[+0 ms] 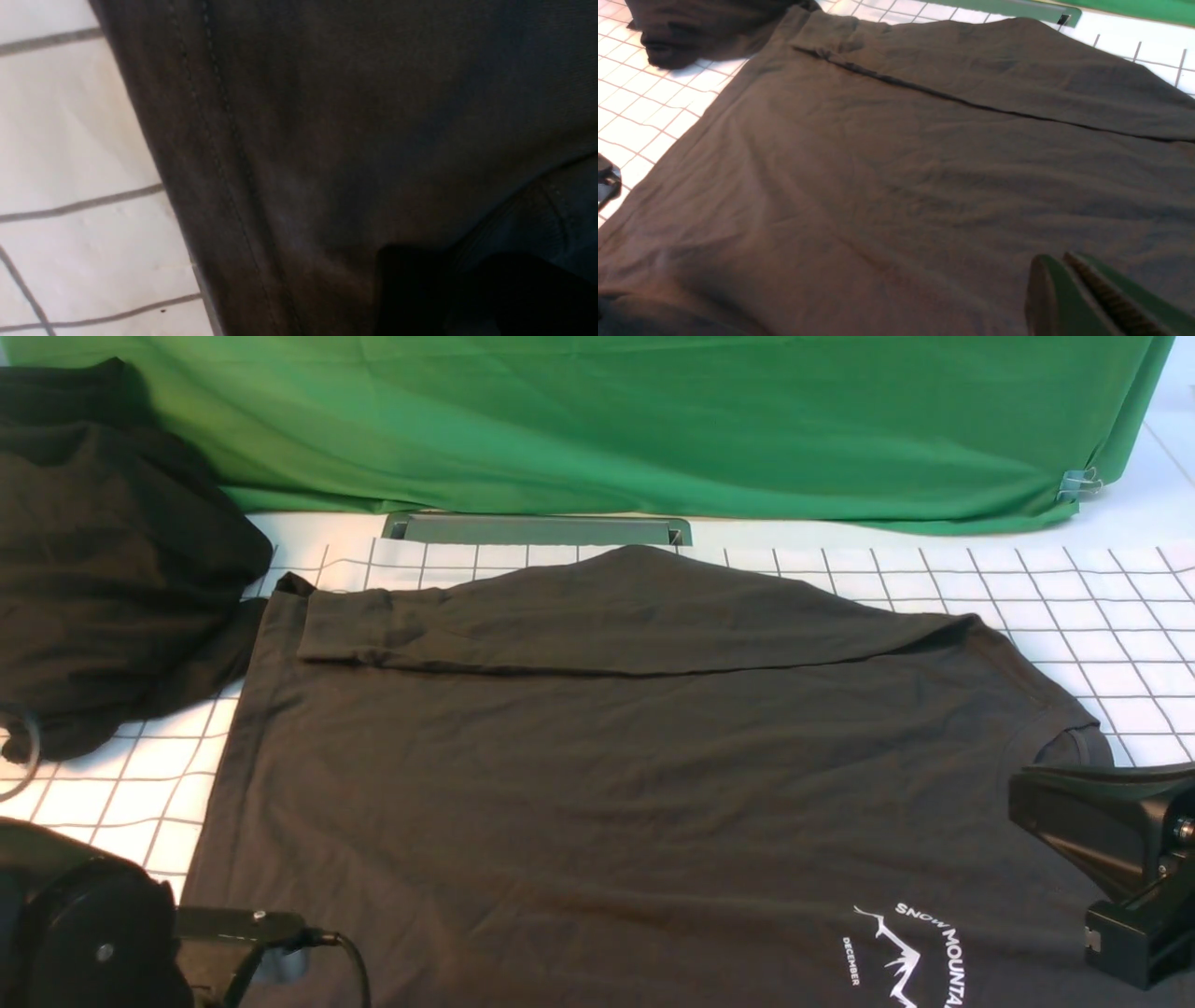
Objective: Fold a long-sleeved shirt over a white checkered tablecloth.
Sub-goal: 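Grasp the left edge of the dark T-shirt lying flat on the table, then fold the left side of the black T-shirt inward over its body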
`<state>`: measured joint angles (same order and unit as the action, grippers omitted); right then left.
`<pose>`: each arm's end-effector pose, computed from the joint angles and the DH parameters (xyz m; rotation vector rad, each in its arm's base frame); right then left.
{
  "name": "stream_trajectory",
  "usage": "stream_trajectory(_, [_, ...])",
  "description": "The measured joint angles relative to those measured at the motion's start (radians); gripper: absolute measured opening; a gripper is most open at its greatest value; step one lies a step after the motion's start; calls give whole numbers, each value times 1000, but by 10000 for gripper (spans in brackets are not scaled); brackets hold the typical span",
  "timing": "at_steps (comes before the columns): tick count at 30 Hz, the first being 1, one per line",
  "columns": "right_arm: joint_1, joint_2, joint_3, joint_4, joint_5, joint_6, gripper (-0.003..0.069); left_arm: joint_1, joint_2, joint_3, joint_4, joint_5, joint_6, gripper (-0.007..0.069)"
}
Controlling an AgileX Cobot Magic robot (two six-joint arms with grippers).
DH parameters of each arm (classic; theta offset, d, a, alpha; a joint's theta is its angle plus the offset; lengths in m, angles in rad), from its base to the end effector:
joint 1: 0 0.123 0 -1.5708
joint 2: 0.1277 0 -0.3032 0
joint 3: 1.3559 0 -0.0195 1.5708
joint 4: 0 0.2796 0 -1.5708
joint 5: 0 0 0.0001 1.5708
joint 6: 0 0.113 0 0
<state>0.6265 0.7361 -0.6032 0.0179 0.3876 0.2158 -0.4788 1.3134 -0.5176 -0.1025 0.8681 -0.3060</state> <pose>0.1500 0.1095 0.3127 -0.4053 2.0074 0.5513 0.1604 -0.0932 0.1438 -0.1649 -3.1000 0.1084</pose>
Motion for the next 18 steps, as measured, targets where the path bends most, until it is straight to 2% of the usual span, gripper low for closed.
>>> stream_trajectory(9, [0, 0, 0, 0, -1, 1, 6, 0, 0, -13, 0, 49, 49, 84])
stream_trajectory(14, [0, 0, 0, 0, -1, 1, 6, 0, 2, -91, 15, 149, 53, 37])
stream_trajectory(18, [0, 0, 0, 0, -1, 1, 6, 0, 2, -173, 16, 201, 65, 34])
